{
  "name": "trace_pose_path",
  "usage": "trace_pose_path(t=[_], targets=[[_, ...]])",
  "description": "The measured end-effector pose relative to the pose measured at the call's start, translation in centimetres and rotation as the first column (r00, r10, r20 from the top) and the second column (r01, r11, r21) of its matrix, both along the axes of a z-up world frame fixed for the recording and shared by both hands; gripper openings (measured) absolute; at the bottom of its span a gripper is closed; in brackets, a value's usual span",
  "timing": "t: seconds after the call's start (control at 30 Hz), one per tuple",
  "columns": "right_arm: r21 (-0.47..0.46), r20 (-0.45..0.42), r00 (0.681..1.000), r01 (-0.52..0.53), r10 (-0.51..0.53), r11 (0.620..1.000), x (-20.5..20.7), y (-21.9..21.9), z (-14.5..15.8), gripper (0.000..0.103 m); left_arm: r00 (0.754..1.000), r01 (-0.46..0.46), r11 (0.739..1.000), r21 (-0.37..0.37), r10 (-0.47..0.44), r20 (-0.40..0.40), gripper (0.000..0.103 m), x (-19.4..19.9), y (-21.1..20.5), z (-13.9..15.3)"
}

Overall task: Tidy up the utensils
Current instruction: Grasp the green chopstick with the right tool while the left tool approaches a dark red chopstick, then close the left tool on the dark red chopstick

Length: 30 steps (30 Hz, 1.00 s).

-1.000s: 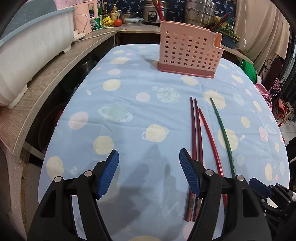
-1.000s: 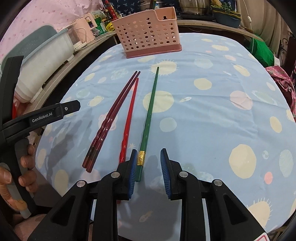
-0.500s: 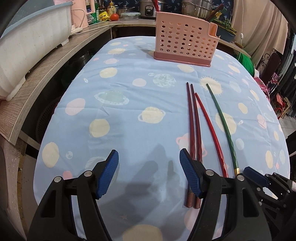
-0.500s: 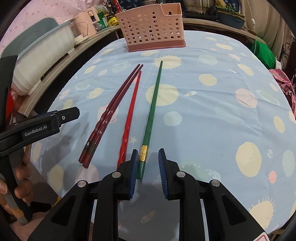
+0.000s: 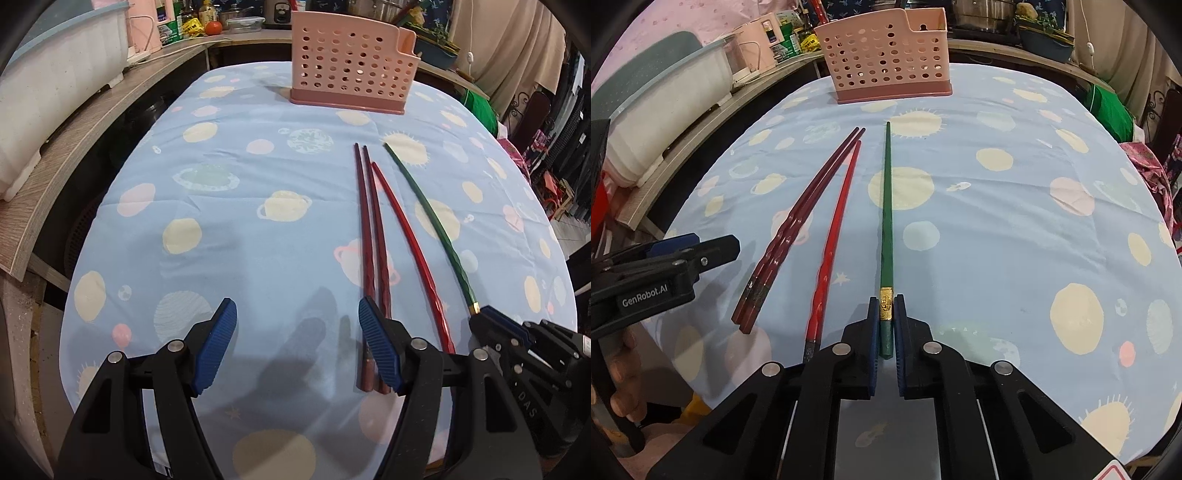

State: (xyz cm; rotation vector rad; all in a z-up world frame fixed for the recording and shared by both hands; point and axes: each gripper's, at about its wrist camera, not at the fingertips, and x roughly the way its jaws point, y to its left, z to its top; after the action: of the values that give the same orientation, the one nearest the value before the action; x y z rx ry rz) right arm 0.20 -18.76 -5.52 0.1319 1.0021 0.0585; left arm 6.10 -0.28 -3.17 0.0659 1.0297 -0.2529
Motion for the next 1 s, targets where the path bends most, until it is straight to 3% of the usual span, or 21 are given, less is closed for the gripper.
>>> trace_pose_path(t=[0.33, 0.7, 1.0], targets=[[0.035, -0.007, 1.0, 0.012, -0.011, 0.999, 0.0, -0.4, 0.0, 0.007, 0.998, 0.059, 0.998, 0.014, -0.059, -0.038, 0.065, -0.8, -1.3, -1.0], [0.033, -0.007, 1.0, 0.011, -0.011, 0.999, 0.0, -0.4, 0.0, 0.007, 0.996, 0.056, 0.998, 0.035, -0.054, -0.068, 0.063, -0.9, -1.3, -1.8], [0.036, -0.007, 1.0, 0.013, -0.012, 0.999, 0.0, -0.4, 0.0, 0.007, 0.999, 0.024, 0.997, 0.069, -0.021, -0.048, 0.043, -0.7, -0.6, -1.7]])
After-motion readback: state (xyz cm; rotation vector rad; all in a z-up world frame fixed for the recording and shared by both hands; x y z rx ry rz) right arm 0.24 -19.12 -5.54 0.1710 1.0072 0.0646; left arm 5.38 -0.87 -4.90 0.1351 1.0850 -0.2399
